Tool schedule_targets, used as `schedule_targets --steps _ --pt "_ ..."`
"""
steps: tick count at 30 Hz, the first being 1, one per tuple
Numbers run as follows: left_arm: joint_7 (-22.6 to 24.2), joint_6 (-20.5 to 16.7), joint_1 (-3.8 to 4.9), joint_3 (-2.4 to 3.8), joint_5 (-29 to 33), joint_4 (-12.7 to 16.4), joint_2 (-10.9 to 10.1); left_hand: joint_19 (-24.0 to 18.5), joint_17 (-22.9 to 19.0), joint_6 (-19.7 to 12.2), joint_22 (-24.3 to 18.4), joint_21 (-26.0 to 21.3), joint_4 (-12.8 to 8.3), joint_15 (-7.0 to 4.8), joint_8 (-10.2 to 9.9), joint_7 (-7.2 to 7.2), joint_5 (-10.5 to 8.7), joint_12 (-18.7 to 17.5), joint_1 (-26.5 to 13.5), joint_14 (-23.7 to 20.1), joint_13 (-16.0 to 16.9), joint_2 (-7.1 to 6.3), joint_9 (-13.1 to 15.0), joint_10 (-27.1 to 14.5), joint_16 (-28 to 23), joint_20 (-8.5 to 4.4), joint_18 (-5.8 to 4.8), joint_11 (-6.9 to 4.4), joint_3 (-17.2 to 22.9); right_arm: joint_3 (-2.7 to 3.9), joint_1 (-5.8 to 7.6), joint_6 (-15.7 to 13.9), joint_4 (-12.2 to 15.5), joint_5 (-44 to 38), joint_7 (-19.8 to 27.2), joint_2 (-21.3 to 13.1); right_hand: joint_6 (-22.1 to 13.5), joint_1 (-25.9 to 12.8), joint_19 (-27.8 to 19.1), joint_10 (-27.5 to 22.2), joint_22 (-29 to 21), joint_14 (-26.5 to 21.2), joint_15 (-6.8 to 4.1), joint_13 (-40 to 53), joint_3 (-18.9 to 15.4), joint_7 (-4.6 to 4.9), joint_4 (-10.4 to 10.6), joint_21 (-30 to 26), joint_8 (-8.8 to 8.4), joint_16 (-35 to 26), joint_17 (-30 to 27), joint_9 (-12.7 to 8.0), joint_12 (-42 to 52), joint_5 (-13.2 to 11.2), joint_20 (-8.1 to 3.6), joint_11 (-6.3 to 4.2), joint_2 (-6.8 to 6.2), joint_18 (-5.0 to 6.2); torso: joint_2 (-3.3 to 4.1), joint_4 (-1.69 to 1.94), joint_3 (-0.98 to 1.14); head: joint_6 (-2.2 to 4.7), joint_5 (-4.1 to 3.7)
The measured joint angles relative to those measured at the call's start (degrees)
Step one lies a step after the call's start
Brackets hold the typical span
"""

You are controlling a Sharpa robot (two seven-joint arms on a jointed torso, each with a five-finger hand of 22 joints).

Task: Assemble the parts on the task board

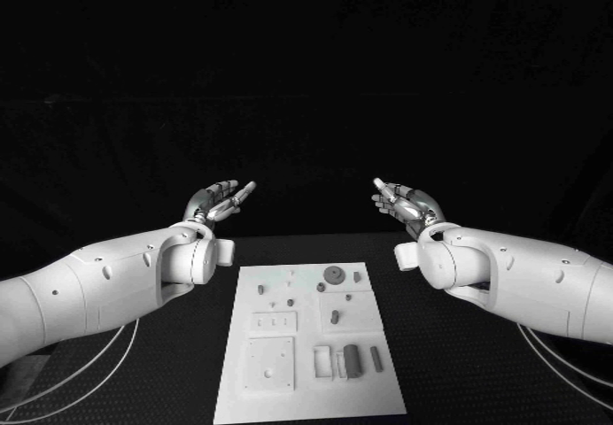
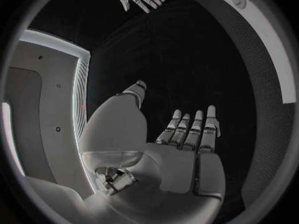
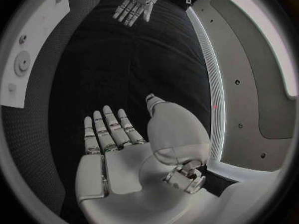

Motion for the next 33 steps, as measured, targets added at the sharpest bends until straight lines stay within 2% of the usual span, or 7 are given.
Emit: schedule_targets --steps 4,9,13,16,20,25,33 --pt "-2.4 4.3 2.28 -1.85 0.2 -4.3 1.4 0.0 0.8 0.3 0.5 0.2 0.3 0.04 0.5 0.31 0.0 0.3 0.5 0.3 0.1 0.3 0.7 0.7 0.3 0.0 -0.01 0.25 -0.3 -1.52 2.47 6.8 -3.9 -1.2 -3.5 0.7 1.5 2.8 0.7 1.3 3.7 2.0 0.43 0.2 -0.5 0.15 -0.2 0.6 1.01 1.6 1.0 0.7 0.4 0.0 0.68 0.45 -0.27 0.0 0.02 0.0 0.0 -0.01 -0.01" --pt "-4.1 7.2 3.23 -2.5 0.4 -6.0 2.0 0.6 4.3 3.8 0.9 0.7 0.1 0.46 3.0 1.38 0.0 1.4 2.1 3.8 0.8 1.78 3.8 5.3 2.4 -0.6 0.0 1.03 -2.1 -2.43 4.04 12.4 -6.4 -2.3 -6.5 1.1 3.8 6.4 4.2 3.9 11.7 5.1 0.85 0.3 -1.6 0.3 -1.2 1.9 2.46 3.5 2.1 1.6 1.2 0.0 0.52 0.72 -1.18 0.93 0.02 0.0 0.01 -0.02 -0.01" --pt "-5.1 8.8 3.28 -2.56 0.4 -6.0 1.9 4.7 7.7 9.5 1.4 2.5 -0.4 1.3 5.5 2.37 0.0 3.8 7.7 10.7 2.2 4.39 5.3 15.2 5.8 -1.66 0.0 2.48 -5.5 -2.79 4.66 16.1 -7.8 -3.9 -8.4 1.6 6.6 10.3 8.6 7.2 16.7 8.7 0.94 0.6 -2.7 0.56 -2.4 2.8 3.86 5.3 2.9 2.3 2.2 0.0 0.42 0.79 -2.38 2.78 0.02 0.0 0.01 -0.02 -0.01" --pt "-5.6 9.8 3.29 -2.57 -0.4 -3.7 0.1 11.0 8.5 13.6 1.6 4.7 -0.5 0.91 6.3 2.71 0.16 5.8 13.0 18.3 3.0 5.85 5.1 20.7 9.1 -3.04 1.44 3.64 -6.0 -2.86 4.62 16.3 -13.1 -14.7 -9.0 4.3 8.7 12.7 11.8 9.8 18.2 11.4 0.6 0.7 -3.1 0.66 -3.4 3.0 4.69 6.4 3.4 2.7 3.0 0.0 0.4 0.65 -3.08 3.66 0.04 0.03 -0.09 -1.98 0.32" --pt "-6.4 10.8 3.23 -2.64 -1.9 -2.6 -1.6 18.1 8.9 19.5 0.5 6.2 -0.1 -1.47 6.9 3.44 0.24 8.6 19.0 26.3 3.9 6.98 4.1 28.1 11.8 -4.44 3.15 4.19 -6.5 -2.78 4.68 16.2 -14.6 -30.2 -9.9 4.7 12.1 15.8 17.0 13.9 18.7 16.2 -0.63 0.8 -3.9 1.04 -4.7 3.2 5.82 8.2 4.2 3.1 3.8 0.0 0.47 -0.08 -3.85 5.81 0.13 0.02 -0.17 -3.03 0.58" --pt "-6.8 12.1 3.43 -2.6 -3.2 -0.4 -2.3 21.5 8.8 22.1 -1.6 5.7 -0.7 -2.67 6.5 4.03 3.13 8.8 25.8 29.5 3.7 7.62 2.6 30.5 12.1 -5.12 3.66 3.9 -3.9 -2.79 4.66 16.2 -14.1 -42.5 -11.2 4.7 15.3 18.5 22.1 18.0 18.2 20.9 -2.07 0.9 -4.8 1.54 -6.0 3.2 6.17 9.4 5.0 3.5 4.2 0.0 0.64 -0.99 -4.42 7.66 0.5 0.07 -0.16 -3.24 0.37" --pt "-7.0 13.7 5.16 -2.59 -5.4 3.9 -4.8 26.2 8.9 25.9 -4.2 4.7 0.0 -3.88 5.8 4.61 2.21 8.3 27.7 33.4 3.3 7.46 0.8 34.6 11.5 -6.32 3.62 3.05 -4.2 -2.74 5.02 15.8 -12.0 -56.0 -12.9 4.7 19.0 21.4 32.4 24.0 17.7 30.6 -5.92 1.7 -5.6 2.13 -7.7 5.4 6.36 12.9 8.1 3.8 5.3 0.0 -0.64 -2.86 -5.28 9.42 1.88 0.31 -0.21 -3.25 0.2"
